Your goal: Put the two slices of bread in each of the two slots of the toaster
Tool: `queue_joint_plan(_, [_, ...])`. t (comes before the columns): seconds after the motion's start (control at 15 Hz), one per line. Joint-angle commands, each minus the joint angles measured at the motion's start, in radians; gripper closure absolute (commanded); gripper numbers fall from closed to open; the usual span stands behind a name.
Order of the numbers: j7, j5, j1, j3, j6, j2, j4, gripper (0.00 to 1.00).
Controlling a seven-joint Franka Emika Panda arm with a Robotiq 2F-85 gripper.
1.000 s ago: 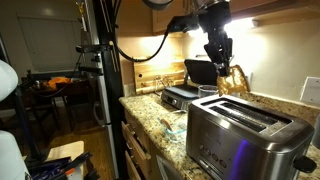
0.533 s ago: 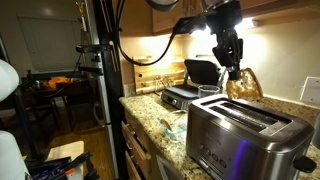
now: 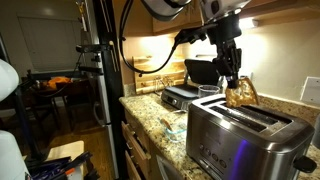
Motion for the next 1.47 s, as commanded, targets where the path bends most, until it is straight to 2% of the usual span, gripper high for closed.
queue_joint_plan(0.0, [0.001, 0.022, 0.008, -0.005, 0.064, 0.004, -0.033, 0.9])
queue_joint_plan(0.73, [-0.007, 0.028, 0.012, -0.008, 0.086, 0.022, -0.035, 0.89])
queue_joint_plan(0.8, [-0.007, 0.029, 0.013, -0.008, 0.088, 0.023, -0.036, 0.6])
queue_joint_plan(0.87, [-0.007, 0.028, 0.013, -0.008, 0.087, 0.023, -0.036, 0.59])
queue_joint_plan(1.0, [-0.005, 0.026, 0.015, -0.007, 0.082, 0.02, -0.037, 0.48])
queue_joint_plan(1.4, [0.005, 0.018, 0.025, 0.002, 0.056, -0.007, -0.047, 0.09])
